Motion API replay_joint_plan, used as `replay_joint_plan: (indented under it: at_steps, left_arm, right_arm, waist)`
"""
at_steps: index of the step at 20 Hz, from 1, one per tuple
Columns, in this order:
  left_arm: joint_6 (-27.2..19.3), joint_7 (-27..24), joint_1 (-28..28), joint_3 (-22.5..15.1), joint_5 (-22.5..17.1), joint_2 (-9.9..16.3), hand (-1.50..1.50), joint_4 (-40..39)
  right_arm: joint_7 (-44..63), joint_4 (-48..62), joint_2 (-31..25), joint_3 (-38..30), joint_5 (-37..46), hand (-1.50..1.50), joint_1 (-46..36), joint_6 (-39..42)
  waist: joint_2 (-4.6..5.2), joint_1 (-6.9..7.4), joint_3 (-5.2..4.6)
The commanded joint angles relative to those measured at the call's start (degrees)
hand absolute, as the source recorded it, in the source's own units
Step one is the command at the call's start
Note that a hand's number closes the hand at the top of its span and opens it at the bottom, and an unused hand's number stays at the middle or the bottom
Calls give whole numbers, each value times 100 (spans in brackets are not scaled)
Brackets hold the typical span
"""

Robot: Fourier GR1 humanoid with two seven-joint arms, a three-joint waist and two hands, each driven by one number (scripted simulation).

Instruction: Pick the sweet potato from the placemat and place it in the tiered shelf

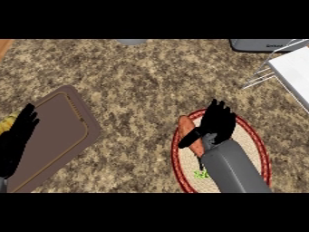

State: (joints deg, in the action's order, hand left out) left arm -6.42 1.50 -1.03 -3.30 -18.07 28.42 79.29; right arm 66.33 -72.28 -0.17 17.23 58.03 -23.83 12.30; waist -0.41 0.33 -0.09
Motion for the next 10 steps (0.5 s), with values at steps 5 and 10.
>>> replay_joint_plan:
  at_steps: [5, 10]
  left_arm:
    - [311, 211, 149, 321, -75, 161, 0, -103]
    - [-82, 94, -183, 24, 303, -245, 0, 282]
  right_arm:
    - [754, -51, 17, 297, -67, 150, 406, -58]
    - [330, 366, 17, 105, 350, 150, 183, 88]
  waist:
    - [32, -25, 8]
    - [32, 10, 9]
